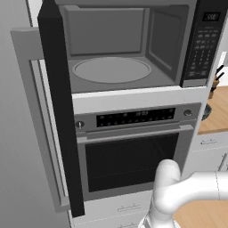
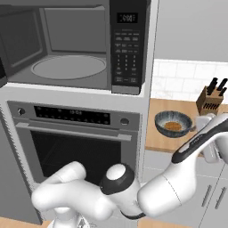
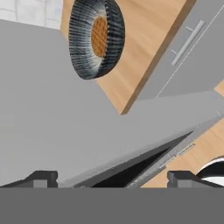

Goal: Open the microwave, place the bowl with waffle inside the microwave, then close the microwave door and turn it on.

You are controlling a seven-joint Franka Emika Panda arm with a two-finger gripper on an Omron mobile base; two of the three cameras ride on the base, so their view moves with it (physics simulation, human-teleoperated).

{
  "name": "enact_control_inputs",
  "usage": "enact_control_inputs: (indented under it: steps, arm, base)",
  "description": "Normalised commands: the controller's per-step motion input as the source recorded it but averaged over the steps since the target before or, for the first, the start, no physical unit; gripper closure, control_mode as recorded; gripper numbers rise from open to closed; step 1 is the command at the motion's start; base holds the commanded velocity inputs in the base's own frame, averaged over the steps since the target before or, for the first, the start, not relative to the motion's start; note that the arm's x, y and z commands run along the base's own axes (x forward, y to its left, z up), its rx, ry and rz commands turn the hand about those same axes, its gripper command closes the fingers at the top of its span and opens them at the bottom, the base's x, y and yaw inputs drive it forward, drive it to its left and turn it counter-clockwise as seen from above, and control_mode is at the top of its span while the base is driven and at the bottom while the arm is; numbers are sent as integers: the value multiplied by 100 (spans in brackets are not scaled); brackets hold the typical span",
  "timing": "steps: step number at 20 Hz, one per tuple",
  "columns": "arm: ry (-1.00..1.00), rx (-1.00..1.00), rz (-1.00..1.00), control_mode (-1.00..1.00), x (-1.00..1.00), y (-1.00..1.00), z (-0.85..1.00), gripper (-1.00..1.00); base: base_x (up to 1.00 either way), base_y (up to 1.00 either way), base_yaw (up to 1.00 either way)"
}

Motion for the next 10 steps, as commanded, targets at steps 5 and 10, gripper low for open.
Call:
enact_control_inputs:
  steps: [5, 10]
  arm:
    - [0, 0, -2, -100, 44, 38, -41, -100]
    - [0, -3, -9, -100, 35, 62, -45, -100]
  base:
    - [0, 0, 0]
    - [0, 0, 0]
